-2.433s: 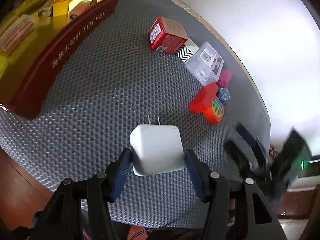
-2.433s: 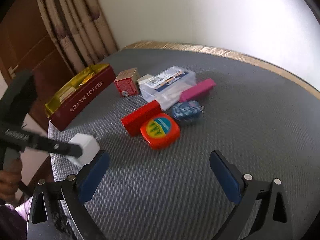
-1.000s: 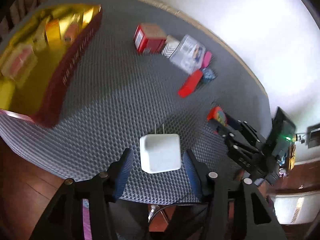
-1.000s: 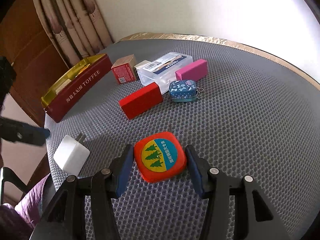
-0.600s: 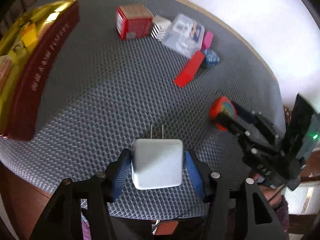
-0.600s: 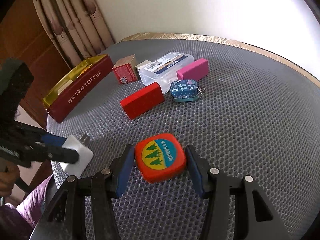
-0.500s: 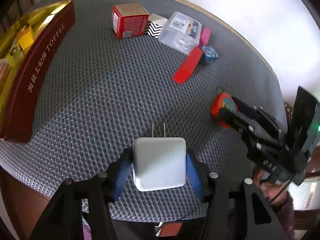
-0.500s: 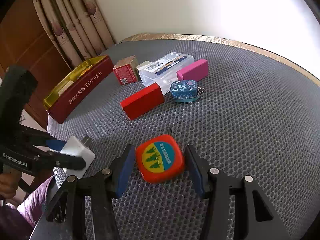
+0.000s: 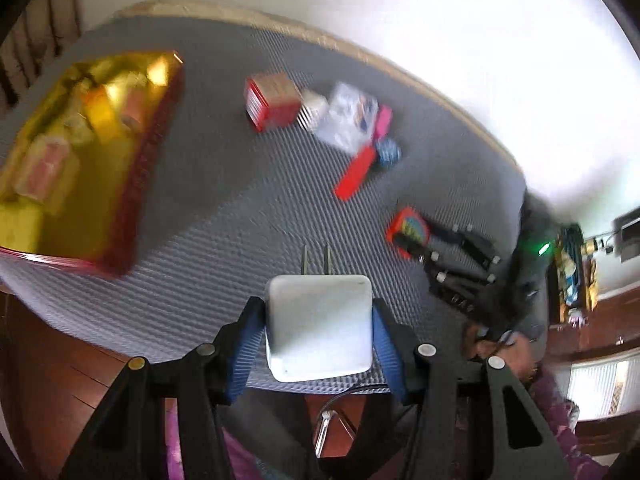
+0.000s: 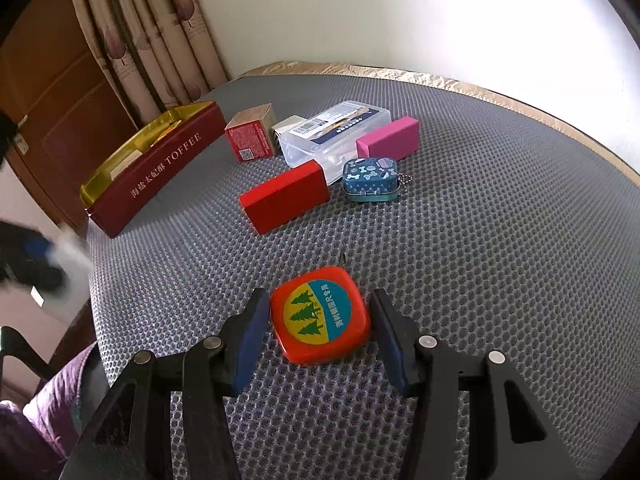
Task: Organize rigid objects
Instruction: 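Carry the white charger over the tin with the left tool and release it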
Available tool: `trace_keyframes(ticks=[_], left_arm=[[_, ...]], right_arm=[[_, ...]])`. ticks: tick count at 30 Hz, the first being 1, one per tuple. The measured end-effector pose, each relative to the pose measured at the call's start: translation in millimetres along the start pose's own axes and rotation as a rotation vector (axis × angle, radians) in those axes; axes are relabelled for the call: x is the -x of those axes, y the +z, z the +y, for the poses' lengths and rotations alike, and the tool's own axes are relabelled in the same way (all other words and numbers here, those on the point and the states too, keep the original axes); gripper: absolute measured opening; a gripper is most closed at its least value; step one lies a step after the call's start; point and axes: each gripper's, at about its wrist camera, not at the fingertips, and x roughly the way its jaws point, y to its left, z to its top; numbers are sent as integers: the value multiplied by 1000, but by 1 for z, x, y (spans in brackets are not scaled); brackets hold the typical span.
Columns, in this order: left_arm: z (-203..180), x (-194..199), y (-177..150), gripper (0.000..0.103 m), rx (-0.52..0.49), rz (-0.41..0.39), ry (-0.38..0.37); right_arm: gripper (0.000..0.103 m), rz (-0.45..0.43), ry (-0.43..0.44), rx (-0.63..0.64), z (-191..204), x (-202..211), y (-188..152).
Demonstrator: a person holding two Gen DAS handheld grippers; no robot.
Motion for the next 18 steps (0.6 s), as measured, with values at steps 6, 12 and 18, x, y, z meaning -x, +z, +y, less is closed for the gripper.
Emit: trace_keyframes(ticks=[6, 12, 18], left_arm=[[46, 65, 32, 55, 82, -116, 116], [109, 53, 61, 55, 170, -96, 228], [141, 26, 85, 55, 165, -92, 311]], right_arm=[[48, -6, -20, 26, 4, 0, 0], [48, -6, -31, 49, 7, -2, 1], [48, 4, -39, 45, 7, -3, 3]])
